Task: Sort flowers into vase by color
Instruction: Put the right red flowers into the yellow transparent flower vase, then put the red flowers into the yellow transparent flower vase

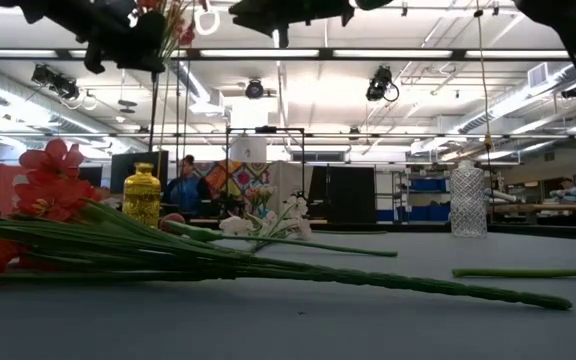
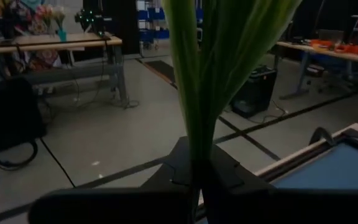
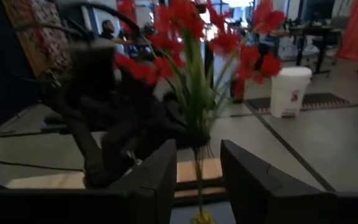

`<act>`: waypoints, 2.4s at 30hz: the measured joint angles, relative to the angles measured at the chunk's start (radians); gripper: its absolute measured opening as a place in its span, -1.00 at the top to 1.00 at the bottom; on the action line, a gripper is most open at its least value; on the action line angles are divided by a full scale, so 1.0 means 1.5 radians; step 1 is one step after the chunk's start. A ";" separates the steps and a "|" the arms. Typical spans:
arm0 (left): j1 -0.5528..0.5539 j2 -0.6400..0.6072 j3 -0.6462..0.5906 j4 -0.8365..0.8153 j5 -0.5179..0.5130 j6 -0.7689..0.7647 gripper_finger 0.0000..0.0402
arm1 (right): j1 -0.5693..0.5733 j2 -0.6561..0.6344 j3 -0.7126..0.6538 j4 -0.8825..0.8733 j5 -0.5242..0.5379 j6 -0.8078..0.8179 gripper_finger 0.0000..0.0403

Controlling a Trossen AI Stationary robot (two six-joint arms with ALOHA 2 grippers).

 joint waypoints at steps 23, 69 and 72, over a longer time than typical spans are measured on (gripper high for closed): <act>0.071 0.005 -0.100 -0.032 -0.029 -0.154 0.54 | -0.005 0.004 -0.034 -0.066 0.051 0.088 0.32; -0.068 0.055 0.281 -0.610 0.129 -0.165 -0.32 | -0.109 0.053 -0.267 -0.368 0.112 0.021 0.37; -0.085 0.063 0.281 -0.611 0.163 -0.184 -0.32 | -0.090 0.052 -0.264 -0.403 0.101 0.118 0.38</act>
